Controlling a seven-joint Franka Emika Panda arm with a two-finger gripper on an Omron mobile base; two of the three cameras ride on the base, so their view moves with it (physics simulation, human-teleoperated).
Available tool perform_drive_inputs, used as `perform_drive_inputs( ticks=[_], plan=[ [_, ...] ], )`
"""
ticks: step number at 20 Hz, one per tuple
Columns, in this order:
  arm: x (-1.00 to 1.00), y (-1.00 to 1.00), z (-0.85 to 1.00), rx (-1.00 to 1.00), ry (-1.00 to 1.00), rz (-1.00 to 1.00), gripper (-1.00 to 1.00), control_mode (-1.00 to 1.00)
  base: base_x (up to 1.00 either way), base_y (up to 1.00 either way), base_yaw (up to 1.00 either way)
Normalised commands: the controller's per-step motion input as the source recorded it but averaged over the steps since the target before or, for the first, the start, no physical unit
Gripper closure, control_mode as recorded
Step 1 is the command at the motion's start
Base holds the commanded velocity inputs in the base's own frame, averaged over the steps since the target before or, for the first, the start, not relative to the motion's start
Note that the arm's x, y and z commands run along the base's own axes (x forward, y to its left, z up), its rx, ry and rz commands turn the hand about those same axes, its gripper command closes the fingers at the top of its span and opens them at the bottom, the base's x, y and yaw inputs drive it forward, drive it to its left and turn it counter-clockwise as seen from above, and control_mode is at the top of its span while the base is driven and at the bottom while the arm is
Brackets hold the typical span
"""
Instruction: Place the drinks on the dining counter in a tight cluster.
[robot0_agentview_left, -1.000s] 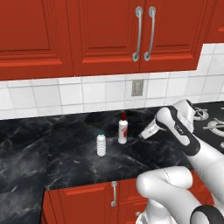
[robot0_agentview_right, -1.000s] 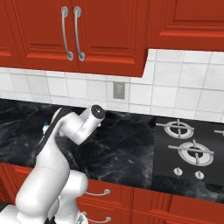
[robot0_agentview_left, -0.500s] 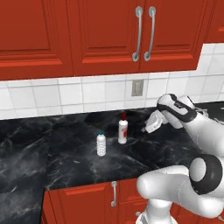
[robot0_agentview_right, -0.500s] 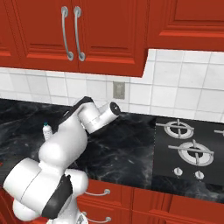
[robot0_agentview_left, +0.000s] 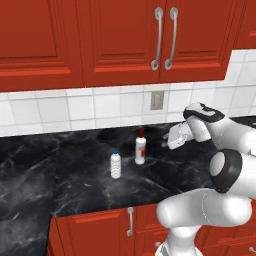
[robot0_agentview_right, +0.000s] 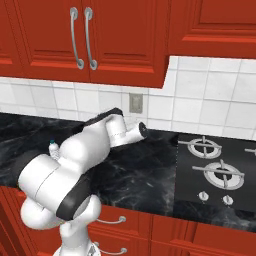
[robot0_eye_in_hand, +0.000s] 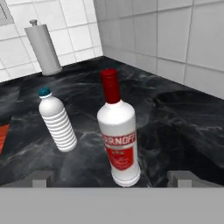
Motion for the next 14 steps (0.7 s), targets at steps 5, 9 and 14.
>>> perform_drive_inputs(
  ticks=[5, 9, 14],
  plan=[
    [0.04, 0.01, -0.01, 0.08, -0.09, 0.08, -1.00, -1.00, 0.00, 0.00, 0.00],
    [0.03, 0.06, 0.00, 0.00, -0.04, 0.10, -1.00, -1.00, 0.00, 0.00, 0.00],
    [0.03, 0.30, -0.10, -0.01, 0.06, 0.05, -1.00, -1.00, 0.00, 0.00, 0.00]
  ],
)
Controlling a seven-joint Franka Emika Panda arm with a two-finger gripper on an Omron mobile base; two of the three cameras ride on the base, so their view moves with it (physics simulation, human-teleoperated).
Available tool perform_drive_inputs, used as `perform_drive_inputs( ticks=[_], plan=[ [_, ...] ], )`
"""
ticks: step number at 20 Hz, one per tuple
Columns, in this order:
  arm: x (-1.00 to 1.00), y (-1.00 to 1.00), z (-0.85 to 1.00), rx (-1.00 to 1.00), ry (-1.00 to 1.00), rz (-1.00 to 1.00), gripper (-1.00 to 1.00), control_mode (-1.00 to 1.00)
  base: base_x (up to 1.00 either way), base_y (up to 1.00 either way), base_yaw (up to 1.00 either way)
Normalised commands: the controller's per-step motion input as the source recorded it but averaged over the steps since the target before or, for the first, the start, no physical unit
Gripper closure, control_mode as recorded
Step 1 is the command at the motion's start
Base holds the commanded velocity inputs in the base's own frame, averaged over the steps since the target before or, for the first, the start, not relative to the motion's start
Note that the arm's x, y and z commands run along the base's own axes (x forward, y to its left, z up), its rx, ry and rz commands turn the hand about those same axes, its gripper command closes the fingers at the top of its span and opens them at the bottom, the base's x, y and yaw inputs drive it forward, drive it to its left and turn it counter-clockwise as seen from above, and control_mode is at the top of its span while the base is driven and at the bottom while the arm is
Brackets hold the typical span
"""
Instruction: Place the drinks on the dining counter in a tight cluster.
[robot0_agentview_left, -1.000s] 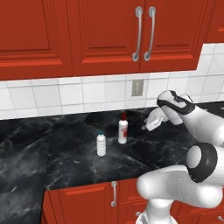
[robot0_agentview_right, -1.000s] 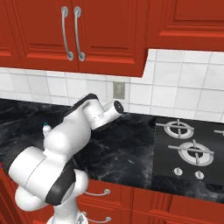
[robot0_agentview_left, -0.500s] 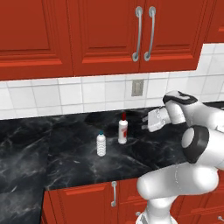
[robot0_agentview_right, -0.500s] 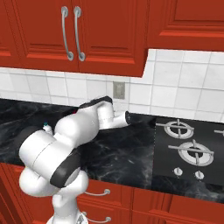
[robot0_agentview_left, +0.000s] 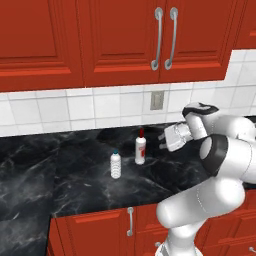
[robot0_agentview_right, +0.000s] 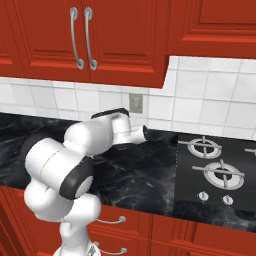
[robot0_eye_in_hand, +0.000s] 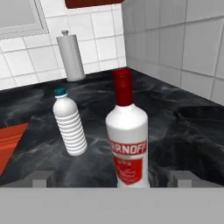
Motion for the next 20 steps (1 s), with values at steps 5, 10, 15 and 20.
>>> perform_drive_inputs(
  ticks=[5, 10, 15, 20],
  plan=[
    [0.13, 0.29, -0.63, 0.00, 0.12, 0.03, -1.00, -1.00, 0.00, 0.00, 0.00],
    [0.15, 0.07, -0.46, 0.00, 0.09, 0.02, -1.00, -1.00, 0.00, 0.00, 0.00],
    [0.26, 0.00, -0.02, 0.00, 0.00, 0.00, -1.00, -1.00, 0.00, 0.00, 0.00],
    [0.34, 0.00, -0.01, 0.00, 0.00, 0.00, -1.00, -1.00, 0.00, 0.00, 0.00]
  ],
)
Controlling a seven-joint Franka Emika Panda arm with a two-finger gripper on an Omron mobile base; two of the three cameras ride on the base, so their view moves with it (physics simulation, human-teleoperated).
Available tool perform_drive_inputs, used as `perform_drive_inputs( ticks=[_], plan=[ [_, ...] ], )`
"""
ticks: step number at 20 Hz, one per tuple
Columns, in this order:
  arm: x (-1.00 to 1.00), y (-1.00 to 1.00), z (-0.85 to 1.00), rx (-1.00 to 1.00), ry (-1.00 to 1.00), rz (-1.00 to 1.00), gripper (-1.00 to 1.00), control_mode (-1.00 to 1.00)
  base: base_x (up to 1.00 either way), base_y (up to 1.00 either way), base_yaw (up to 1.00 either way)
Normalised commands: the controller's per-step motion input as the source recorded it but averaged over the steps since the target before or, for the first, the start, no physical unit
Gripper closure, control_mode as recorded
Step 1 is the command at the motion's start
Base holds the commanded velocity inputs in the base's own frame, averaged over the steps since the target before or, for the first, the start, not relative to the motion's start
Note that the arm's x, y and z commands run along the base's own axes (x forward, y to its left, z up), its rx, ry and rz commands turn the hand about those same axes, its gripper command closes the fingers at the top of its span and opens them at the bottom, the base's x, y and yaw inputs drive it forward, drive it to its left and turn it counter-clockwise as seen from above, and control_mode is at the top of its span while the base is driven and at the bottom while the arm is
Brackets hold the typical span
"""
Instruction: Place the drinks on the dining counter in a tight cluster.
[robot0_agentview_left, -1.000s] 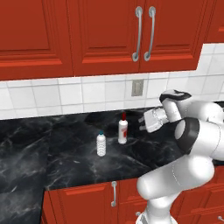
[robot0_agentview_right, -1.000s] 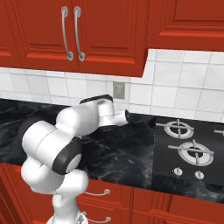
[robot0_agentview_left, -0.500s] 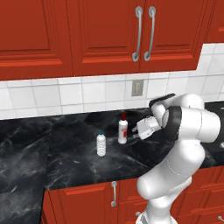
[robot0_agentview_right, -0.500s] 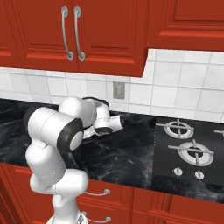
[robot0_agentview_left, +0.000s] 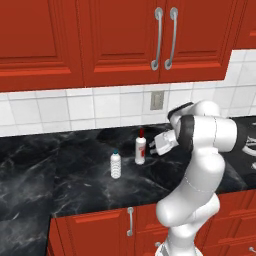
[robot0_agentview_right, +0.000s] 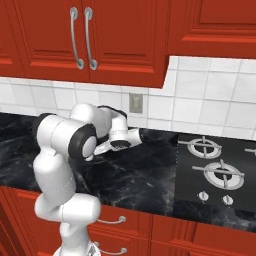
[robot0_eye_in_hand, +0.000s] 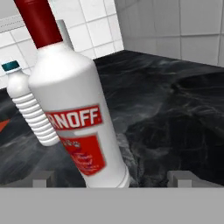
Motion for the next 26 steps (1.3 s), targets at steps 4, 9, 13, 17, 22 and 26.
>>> perform_drive_inputs(
  ticks=[4, 9, 13, 17, 22, 26],
  plan=[
    [0.00, 0.00, -0.06, 0.00, 0.00, 0.00, -1.00, -1.00, 0.00, 0.00, 0.00],
    [-0.18, 0.03, -0.09, 0.00, 0.00, 0.03, -1.00, -1.00, 0.00, 0.00, 0.00],
    [-0.08, 0.09, -0.04, 0.00, 0.00, 0.00, -1.00, -1.00, 0.00, 0.00, 0.00],
    [0.00, 0.04, 0.00, 0.00, 0.00, 0.00, -1.00, -1.00, 0.00, 0.00, 0.00],
    [0.00, 0.04, 0.00, 0.00, 0.00, 0.00, -1.00, -1.00, 0.00, 0.00, 0.00],
    [-0.03, 0.05, 0.00, 0.00, 0.00, 0.00, -1.00, -1.00, 0.00, 0.00, 0.00]
  ],
)
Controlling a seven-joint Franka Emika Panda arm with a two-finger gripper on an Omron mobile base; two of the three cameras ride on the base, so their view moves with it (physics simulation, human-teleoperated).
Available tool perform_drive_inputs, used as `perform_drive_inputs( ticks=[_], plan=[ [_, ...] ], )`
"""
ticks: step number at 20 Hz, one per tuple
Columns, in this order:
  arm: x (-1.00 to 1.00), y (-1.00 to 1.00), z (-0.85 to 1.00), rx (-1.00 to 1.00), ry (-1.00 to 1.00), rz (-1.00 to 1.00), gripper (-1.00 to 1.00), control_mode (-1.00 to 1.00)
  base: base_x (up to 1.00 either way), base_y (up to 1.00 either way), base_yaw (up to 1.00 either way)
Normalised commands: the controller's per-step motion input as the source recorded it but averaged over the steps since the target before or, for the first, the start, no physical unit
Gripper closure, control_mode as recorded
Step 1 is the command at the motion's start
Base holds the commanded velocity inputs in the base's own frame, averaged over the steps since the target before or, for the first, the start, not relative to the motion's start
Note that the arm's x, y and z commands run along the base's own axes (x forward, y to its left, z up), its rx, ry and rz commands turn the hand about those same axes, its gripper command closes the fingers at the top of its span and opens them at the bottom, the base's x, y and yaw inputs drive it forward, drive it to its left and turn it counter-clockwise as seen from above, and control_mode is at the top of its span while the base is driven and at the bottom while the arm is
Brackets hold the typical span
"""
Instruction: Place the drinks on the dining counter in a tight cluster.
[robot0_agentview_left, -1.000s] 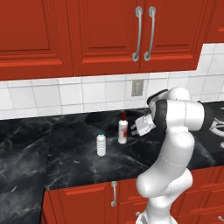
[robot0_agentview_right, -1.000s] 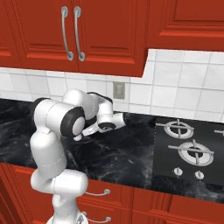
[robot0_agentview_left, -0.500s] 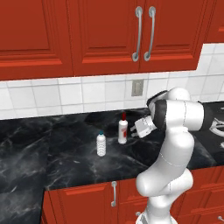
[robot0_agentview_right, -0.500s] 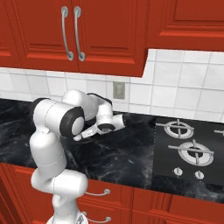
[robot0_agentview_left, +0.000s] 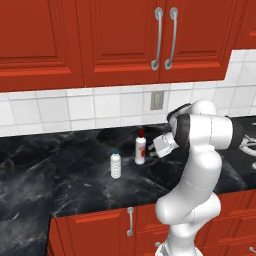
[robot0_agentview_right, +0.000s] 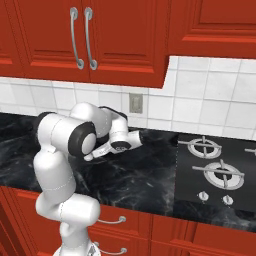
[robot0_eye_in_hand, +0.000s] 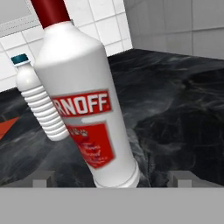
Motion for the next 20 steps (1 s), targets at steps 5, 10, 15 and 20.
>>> perform_drive_inputs(
  ticks=[5, 10, 15, 20],
  plan=[
    [-0.03, 0.12, 0.00, 0.00, 0.00, 0.00, -1.00, -1.00, 0.00, 0.00, 0.00],
    [-0.07, 0.07, 0.00, 0.00, -0.05, 0.02, -1.00, -1.00, 0.00, 0.00, 0.00],
    [-0.10, 0.09, 0.00, 0.00, -0.06, 0.02, -1.00, -1.00, 0.00, 0.00, 0.00],
    [-0.01, 0.13, 0.00, 0.00, -0.04, 0.01, -1.00, -1.00, 0.00, 0.00, 0.00]
  ],
)
